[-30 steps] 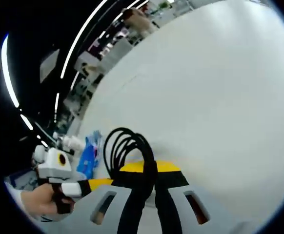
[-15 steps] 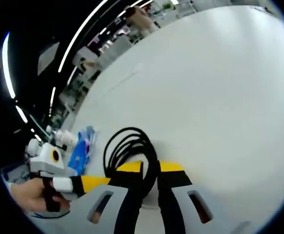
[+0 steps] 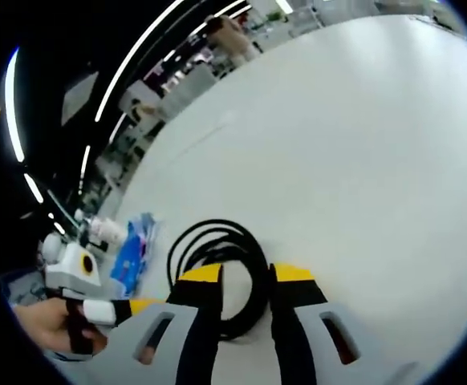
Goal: Arrange the tabletop items into an orderly group along one side of the table until the central work area is clear of visible clutter.
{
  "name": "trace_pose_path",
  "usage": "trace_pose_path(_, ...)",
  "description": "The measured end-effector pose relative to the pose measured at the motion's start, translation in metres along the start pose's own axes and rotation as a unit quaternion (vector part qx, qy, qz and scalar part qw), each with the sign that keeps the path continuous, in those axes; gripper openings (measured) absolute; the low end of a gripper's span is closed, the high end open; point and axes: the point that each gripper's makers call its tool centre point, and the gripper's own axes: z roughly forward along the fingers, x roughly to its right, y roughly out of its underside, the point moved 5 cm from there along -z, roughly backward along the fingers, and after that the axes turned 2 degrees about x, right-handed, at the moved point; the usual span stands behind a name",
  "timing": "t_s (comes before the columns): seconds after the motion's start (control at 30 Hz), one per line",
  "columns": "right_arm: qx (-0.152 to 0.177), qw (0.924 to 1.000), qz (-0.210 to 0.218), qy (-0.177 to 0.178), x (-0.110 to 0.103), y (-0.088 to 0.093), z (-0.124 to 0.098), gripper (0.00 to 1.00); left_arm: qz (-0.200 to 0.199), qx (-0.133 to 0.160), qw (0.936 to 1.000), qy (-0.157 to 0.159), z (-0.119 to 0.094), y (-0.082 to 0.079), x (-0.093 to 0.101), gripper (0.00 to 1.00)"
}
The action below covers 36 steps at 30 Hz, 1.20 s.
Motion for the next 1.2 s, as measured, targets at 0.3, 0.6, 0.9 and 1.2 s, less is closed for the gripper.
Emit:
trace_pose_path(0.3,0.03,0.9994,0.005,-0.013,-0.009,-0.011,-0.018,0.37,0.001,0.007,0.9995,0.029,-0.012,0.003,0.011,0.14)
trace_pose_path(0.6,0.089,0.9936,0.001,-0.07,-0.03,-0.026,-0.049,0.6,0.079,0.033,0.9928,0.084,-0.038,0.001,0.021,0.43)
trace_pose_path(0.9,0.114,0.9868,-0.013,-0.114,-0.052,-0.034,-0.079,0.82,0.088,0.111,0.985,0.099,-0.071,-0.016,0.021,0.99)
trace_pose_path(1.2,0.124,0.9862,-0.018,-0.108,-0.056,-0.029,-0.097,0.82,0.147,0.117,0.9763,0.107,-0.108,-0.014,0.022,0.95)
